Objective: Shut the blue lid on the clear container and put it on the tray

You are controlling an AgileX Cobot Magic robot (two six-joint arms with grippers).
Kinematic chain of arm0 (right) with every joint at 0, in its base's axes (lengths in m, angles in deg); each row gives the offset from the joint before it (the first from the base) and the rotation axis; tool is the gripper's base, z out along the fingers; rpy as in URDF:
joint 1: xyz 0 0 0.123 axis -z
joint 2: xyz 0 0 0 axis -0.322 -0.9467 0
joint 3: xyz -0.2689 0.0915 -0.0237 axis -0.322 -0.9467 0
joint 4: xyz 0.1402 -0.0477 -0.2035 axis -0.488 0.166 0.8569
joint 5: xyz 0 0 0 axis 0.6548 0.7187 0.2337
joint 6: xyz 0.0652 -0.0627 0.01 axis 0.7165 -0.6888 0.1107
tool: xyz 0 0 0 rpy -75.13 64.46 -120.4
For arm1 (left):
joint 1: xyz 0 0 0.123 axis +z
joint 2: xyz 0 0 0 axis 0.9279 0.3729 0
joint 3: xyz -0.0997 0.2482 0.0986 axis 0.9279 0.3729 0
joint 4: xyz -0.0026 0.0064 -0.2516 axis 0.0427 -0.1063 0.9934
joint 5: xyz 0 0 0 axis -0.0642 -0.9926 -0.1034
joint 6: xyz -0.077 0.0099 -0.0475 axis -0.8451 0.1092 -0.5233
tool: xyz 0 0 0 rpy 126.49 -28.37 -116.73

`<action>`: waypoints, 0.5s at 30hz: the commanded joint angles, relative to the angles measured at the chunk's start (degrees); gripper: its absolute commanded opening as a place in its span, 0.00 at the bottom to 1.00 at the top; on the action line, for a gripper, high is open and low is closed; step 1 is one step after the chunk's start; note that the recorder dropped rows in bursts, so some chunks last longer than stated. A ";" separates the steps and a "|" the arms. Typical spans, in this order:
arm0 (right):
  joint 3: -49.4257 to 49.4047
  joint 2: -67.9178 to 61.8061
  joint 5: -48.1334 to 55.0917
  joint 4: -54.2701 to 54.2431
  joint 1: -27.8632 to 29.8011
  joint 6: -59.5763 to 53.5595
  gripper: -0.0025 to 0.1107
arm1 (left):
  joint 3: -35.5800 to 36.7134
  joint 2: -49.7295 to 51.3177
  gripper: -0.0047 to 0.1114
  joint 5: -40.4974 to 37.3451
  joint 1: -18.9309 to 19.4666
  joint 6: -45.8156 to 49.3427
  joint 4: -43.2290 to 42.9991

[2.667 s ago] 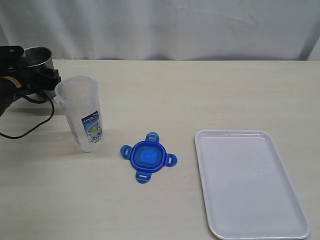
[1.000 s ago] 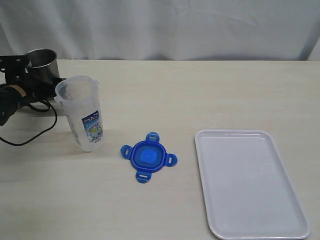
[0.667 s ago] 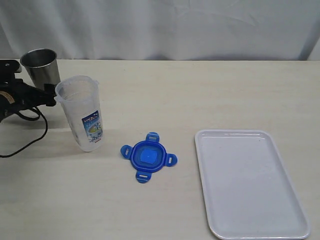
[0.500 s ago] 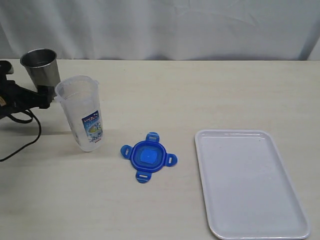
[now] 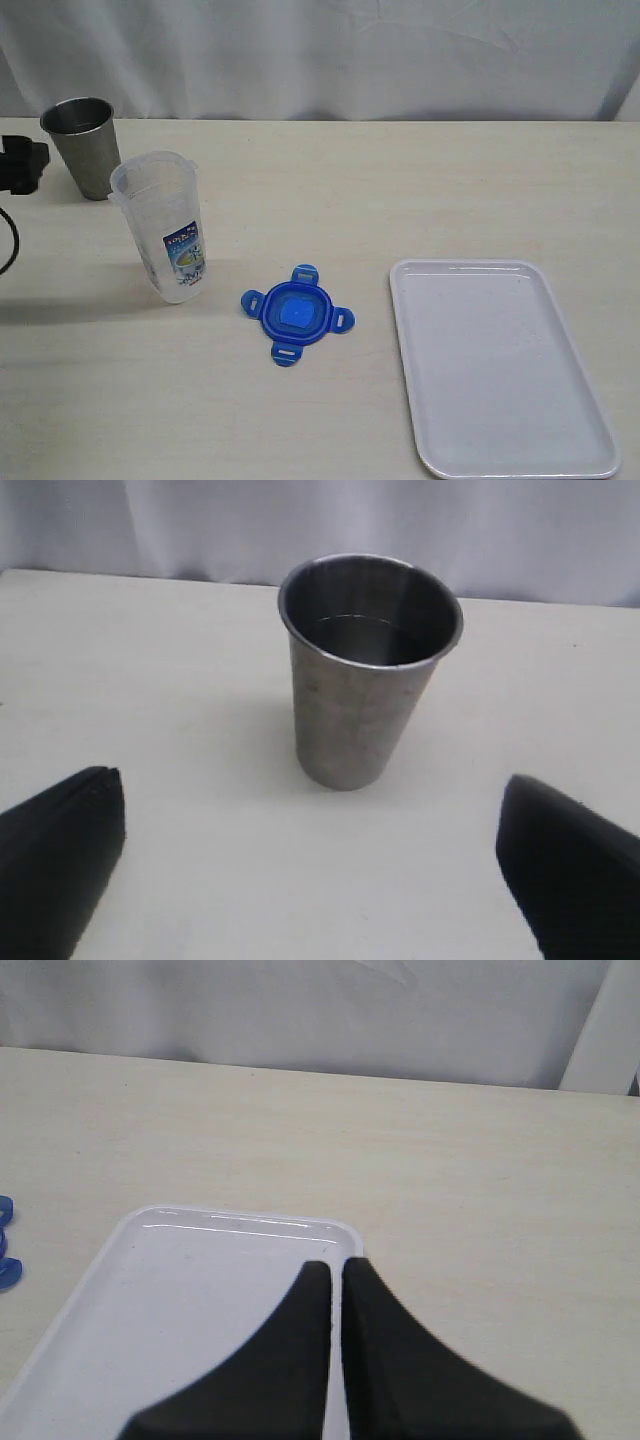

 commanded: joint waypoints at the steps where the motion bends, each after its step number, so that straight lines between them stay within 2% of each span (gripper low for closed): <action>1: -0.09 0.31 -0.05 0.17 -0.08 -0.15 0.06 | 0.39 -9.69 0.95 -12.84 0.05 -4.48 -0.44; 9: -0.09 0.31 -0.05 0.17 -0.08 -0.15 0.06 | 0.48 -18.72 0.94 -25.38 -0.32 -4.46 1.70; 13: -0.09 0.31 -0.05 0.17 -0.08 -0.15 0.06 | 0.48 -19.54 0.94 -28.83 -4.60 -4.31 1.57; 15: -0.09 0.31 -0.05 0.17 -0.08 -0.15 0.06 | 0.48 -19.69 0.94 -29.98 -8.36 -4.16 1.57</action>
